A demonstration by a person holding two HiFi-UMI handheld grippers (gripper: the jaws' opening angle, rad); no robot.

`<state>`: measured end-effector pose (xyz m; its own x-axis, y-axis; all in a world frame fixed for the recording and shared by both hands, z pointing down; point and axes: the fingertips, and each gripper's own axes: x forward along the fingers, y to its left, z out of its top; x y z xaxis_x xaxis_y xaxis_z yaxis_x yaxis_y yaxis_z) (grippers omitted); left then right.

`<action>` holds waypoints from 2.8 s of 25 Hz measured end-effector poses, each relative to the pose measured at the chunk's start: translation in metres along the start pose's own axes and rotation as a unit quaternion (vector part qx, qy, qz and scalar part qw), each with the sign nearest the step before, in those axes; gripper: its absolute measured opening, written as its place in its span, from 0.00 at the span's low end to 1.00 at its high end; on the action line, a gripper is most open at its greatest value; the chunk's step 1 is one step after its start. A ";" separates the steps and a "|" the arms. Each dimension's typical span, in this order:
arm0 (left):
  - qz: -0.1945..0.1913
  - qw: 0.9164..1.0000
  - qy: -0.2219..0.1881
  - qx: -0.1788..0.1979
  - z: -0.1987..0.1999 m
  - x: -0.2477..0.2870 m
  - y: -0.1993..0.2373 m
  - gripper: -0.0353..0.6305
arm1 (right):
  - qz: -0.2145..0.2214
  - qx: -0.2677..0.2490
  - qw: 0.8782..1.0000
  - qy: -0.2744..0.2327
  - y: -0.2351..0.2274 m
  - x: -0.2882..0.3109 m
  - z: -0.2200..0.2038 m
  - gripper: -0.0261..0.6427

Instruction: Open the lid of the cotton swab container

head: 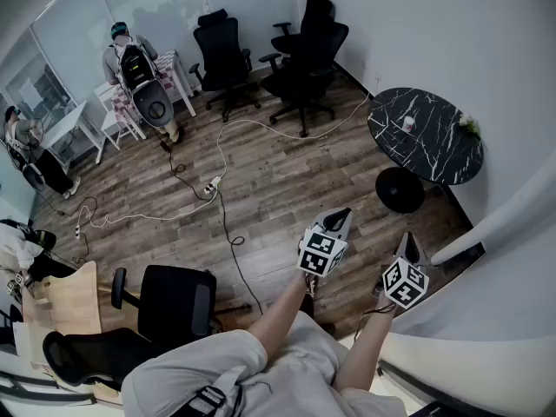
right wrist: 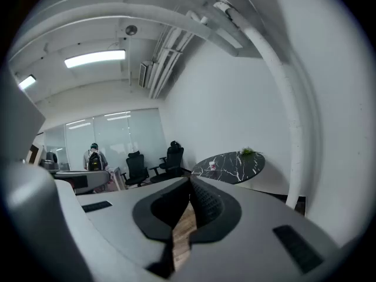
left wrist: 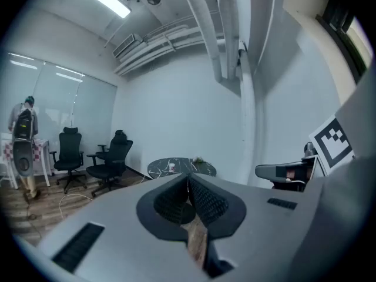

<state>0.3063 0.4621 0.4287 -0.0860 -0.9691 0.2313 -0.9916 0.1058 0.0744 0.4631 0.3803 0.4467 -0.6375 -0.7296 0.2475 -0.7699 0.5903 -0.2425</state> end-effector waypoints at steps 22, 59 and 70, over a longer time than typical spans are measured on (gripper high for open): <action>-0.102 0.994 0.005 -0.030 0.017 0.063 0.117 0.09 | -0.035 0.034 0.999 0.004 0.091 0.103 -0.015 0.09; -0.060 0.993 -0.040 -0.091 0.076 0.256 0.416 0.09 | -0.057 0.032 0.998 0.017 0.154 0.400 0.005 0.09; -0.116 0.993 -0.001 0.003 0.123 0.421 0.344 0.09 | -0.071 0.106 0.991 -0.044 0.036 0.510 0.096 0.09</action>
<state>-0.0826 0.0626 0.4322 0.1438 -0.9679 0.2064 -0.9854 -0.1208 0.1201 0.1134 -0.0033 0.4744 -0.5114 -0.8327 0.2125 -0.8215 0.4010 -0.4054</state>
